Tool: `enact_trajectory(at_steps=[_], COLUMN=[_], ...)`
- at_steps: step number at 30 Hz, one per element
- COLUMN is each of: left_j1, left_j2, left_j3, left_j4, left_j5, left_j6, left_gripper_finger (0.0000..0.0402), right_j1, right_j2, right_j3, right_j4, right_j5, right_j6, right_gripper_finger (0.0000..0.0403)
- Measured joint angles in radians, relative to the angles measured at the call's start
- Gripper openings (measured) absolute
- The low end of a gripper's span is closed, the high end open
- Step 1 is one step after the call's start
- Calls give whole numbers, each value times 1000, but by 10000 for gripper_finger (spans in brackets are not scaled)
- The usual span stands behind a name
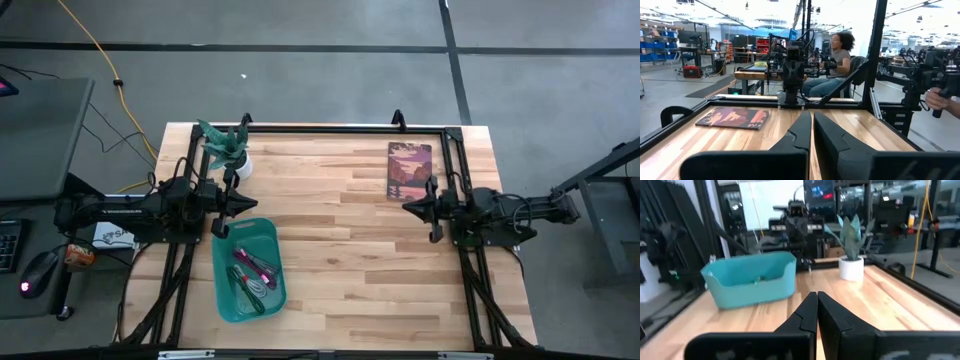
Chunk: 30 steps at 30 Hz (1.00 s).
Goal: Pick and place USB-C Cables
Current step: Return to Home Position
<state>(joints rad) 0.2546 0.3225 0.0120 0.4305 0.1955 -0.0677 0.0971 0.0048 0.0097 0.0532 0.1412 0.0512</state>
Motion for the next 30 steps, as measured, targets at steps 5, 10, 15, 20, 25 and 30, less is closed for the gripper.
enact_trajectory(at_steps=[5,10,15,20,25,30], left_j1=[0,0,0,-5,-41,-106], left_j2=[0,0,0,-15,-75,-158], left_j3=[0,0,0,0,0,1], left_j4=[0,0,0,-4,-23,-24], left_j5=[2,2,2,1,-1,0], left_j6=[0,0,0,0,0,0], left_gripper_finger=[0,0,0,0,0,0], right_j1=[0,0,0,1,2,2], right_j2=[5,7,7,6,-2,-1], right_j3=[0,0,1,1,1,2], right_j4=[-14,-16,-18,-19,-19,-19], right_j5=[10,12,12,12,12,12], right_j6=[75,79,80,80,80,79], right_gripper_finger=[0,0,0,0,0,0])
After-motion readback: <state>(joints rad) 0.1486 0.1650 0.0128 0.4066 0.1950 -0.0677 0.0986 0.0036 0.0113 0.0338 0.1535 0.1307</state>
